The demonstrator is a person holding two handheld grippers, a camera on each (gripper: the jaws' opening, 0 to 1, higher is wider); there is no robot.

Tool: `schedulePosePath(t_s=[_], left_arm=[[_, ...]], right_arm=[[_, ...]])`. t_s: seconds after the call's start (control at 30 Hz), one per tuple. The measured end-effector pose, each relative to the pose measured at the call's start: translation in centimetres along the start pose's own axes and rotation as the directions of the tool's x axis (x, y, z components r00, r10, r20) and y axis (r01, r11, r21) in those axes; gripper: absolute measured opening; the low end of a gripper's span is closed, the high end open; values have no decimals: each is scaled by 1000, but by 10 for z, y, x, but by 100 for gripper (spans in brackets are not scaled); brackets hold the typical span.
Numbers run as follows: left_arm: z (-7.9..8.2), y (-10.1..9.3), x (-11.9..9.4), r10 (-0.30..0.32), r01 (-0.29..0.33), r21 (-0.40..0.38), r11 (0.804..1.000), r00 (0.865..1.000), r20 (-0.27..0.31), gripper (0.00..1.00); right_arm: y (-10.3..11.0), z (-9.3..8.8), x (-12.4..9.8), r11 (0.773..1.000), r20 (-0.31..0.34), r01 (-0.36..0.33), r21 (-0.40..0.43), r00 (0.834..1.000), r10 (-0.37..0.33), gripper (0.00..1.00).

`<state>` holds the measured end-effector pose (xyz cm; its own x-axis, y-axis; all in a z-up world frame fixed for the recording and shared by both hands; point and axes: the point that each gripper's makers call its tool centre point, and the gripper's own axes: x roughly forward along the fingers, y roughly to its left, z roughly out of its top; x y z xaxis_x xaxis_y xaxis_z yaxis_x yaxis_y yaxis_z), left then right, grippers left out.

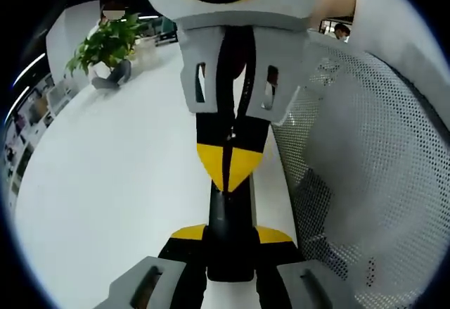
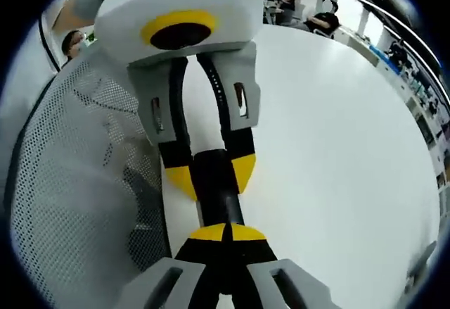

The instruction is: Press the specified remote control buttons in sequence, fully releasing each button before pressing the next.

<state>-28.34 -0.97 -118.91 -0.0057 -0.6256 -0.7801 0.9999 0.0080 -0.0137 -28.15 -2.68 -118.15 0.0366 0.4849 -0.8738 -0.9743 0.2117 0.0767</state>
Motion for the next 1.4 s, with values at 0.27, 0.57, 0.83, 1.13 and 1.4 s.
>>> schedulePosePath(t_s=[0.27, 0.57, 0.83, 1.13, 1.4], left_arm=[[0, 0, 0, 5, -5, -7, 1000, 1000, 6, 24], [0, 0, 0, 13, -12, -17, 1000, 1000, 16, 24], [1, 1, 1, 18, -17, -29, 999, 998, 54, 24], [1, 1, 1, 24, -22, -36, 999, 998, 63, 24], [2, 1, 1, 27, -25, -38, 999, 997, 67, 24]], right_arm=[[-12, -4, -6, 998, 5, 35, 49, 999, -36, 0], [-11, -3, -1, 1000, -40, -20, 17, 999, 21, 0], [-14, 0, 7, 997, -144, -73, 0, 987, 72, 0], [-15, 0, 3, 996, 0, -6, 87, 1000, 6, 0], [2, 9, 0, 997, 63, -5, 76, 998, 0, 0]])
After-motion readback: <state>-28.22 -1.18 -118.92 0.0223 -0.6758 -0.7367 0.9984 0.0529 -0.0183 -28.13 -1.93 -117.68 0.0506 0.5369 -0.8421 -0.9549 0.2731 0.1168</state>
